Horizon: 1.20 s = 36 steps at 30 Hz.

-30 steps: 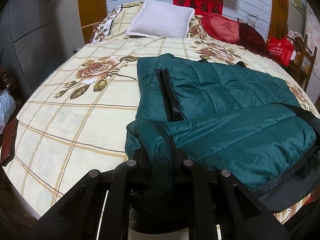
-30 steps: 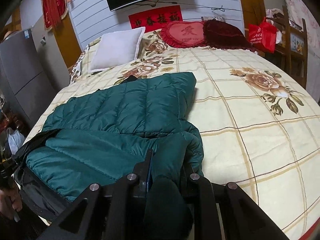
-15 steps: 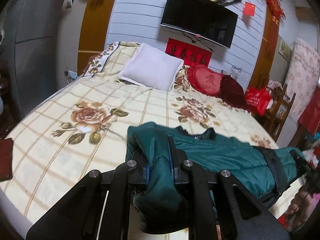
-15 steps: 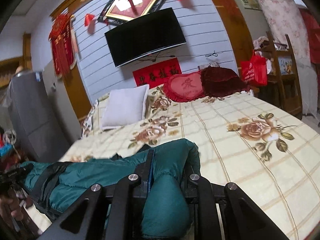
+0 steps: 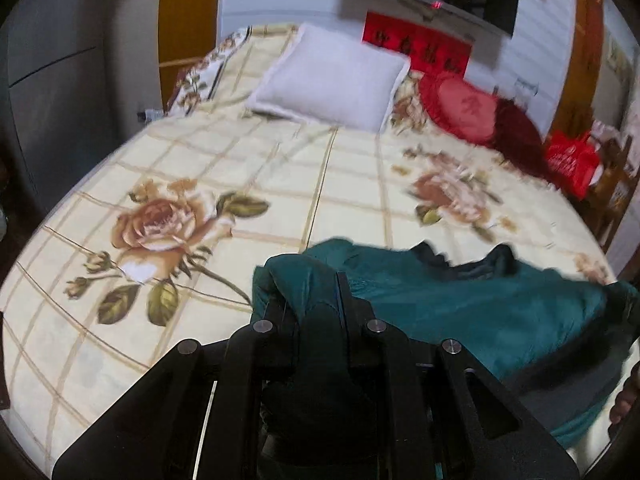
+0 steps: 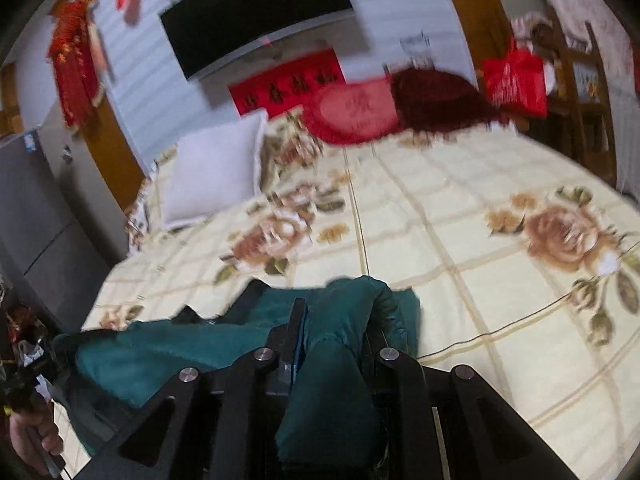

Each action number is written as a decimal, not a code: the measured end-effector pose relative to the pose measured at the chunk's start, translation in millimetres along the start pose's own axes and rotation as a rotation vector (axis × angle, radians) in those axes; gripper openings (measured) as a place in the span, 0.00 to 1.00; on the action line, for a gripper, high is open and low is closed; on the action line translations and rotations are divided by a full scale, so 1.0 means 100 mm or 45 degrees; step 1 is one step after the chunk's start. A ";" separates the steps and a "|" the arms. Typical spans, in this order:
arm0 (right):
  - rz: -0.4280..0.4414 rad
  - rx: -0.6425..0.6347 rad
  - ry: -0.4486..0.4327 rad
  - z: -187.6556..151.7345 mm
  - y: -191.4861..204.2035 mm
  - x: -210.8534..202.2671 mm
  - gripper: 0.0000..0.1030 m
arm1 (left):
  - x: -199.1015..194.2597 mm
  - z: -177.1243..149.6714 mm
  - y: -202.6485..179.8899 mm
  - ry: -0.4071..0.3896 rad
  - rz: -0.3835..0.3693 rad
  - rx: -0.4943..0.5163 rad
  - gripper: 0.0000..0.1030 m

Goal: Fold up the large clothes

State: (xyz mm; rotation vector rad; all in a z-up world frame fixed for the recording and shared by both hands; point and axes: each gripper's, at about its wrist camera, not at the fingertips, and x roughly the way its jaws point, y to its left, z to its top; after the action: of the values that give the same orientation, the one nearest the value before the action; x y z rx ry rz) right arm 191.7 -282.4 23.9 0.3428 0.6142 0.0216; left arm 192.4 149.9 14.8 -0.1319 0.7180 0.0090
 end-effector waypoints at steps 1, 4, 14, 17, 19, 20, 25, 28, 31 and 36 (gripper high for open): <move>-0.013 0.016 0.043 -0.01 -0.03 0.14 0.17 | 0.08 -0.02 0.00 0.009 0.004 -0.007 0.16; -0.031 0.051 0.148 -0.05 -0.11 0.41 0.22 | 0.24 -0.05 0.02 0.039 0.002 -0.019 0.17; 0.307 0.400 0.110 0.15 -0.28 0.02 0.71 | 0.08 0.24 0.25 0.182 -0.351 -0.188 0.71; 0.336 0.401 0.087 0.22 -0.23 -0.20 0.71 | -0.16 0.39 0.27 0.133 -0.365 -0.205 0.77; 0.335 0.359 0.076 0.25 -0.18 -0.33 0.71 | -0.28 0.45 0.27 0.096 -0.360 -0.197 0.77; 0.322 0.322 0.058 0.25 -0.14 -0.41 0.71 | -0.37 0.49 0.26 0.067 -0.347 -0.186 0.77; 0.282 0.159 -0.006 0.23 0.01 -0.71 0.71 | -0.68 0.42 0.14 -0.050 -0.324 -0.057 0.77; 0.263 -0.015 -0.015 0.13 0.20 -0.78 0.71 | -0.71 0.24 -0.08 -0.073 -0.328 0.085 0.77; 0.203 -0.147 0.050 0.03 0.36 -0.65 0.71 | -0.55 0.15 -0.24 -0.027 -0.283 0.148 0.77; 0.113 -0.224 0.094 -0.08 0.49 -0.28 0.71 | -0.15 0.14 -0.38 0.015 -0.121 0.179 0.77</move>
State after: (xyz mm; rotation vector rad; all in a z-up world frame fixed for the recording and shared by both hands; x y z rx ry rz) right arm 168.2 -236.9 50.0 0.1992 0.6644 0.1733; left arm 192.2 114.4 40.1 -0.0312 0.7208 -0.1331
